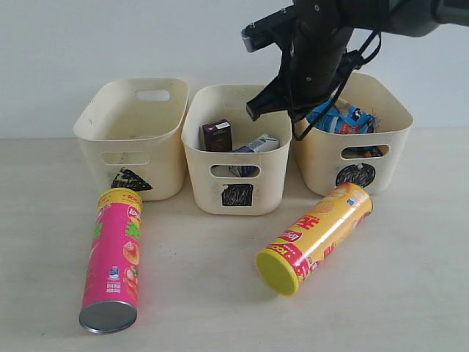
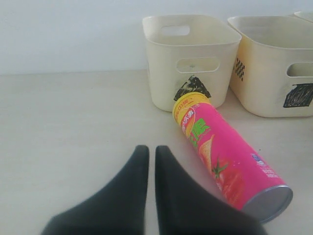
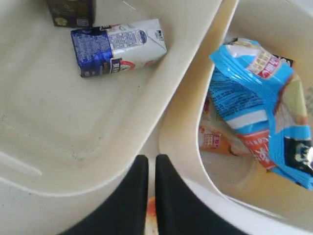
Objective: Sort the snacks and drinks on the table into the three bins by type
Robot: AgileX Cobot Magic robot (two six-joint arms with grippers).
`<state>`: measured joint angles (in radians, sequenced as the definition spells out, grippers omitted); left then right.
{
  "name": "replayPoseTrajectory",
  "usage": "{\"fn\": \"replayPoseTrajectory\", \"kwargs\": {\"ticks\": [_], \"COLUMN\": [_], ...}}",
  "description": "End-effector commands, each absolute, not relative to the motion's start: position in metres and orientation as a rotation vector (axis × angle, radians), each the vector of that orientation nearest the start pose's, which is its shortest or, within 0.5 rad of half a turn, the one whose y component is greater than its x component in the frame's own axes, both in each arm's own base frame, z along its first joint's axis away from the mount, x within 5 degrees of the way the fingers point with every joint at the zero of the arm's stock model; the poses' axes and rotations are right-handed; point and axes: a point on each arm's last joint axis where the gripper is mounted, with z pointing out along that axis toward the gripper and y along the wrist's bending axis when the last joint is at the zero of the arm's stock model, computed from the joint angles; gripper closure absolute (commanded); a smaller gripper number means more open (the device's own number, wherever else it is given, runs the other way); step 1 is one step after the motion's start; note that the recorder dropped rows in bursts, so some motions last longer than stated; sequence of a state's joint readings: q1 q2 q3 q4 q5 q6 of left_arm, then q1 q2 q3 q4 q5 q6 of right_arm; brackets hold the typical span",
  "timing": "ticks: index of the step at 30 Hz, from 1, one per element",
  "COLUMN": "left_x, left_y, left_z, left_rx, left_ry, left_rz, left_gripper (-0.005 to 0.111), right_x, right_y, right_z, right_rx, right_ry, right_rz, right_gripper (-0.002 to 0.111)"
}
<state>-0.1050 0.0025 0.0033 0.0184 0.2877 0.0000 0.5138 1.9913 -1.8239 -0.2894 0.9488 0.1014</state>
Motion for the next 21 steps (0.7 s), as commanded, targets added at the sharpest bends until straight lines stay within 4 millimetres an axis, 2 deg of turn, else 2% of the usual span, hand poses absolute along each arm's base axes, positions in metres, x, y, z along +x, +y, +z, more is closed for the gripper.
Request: {"fn": "replayPoseTrajectory", "kwargs": {"ticks": [1, 10, 13, 17, 21], "left_x": [0.054, 0.054, 0.054, 0.054, 0.054], "left_y": [-0.006, -0.006, -0.006, -0.006, -0.006], "left_z": [0.187, 0.187, 0.187, 0.187, 0.187], "left_rx": [0.100, 0.100, 0.100, 0.100, 0.100], "left_ry": [1.766, 1.766, 1.766, 1.766, 1.766], "left_rz": [-0.071, -0.071, -0.071, -0.071, -0.071], "left_gripper": [0.102, 0.102, 0.102, 0.102, 0.102], "right_x": [0.385, 0.347, 0.324, 0.297, 0.270], "right_y": [0.179, 0.096, 0.064, 0.047, 0.043], "right_z": [0.311, 0.309, 0.308, 0.307, 0.309], "right_rx": [-0.627, -0.368, -0.260, -0.199, -0.138], "right_ry": [2.455, 2.566, 2.596, 2.584, 2.536], "right_rz": [-0.159, -0.166, -0.154, -0.132, -0.091], "right_gripper": [0.106, 0.106, 0.106, 0.106, 0.106]}}
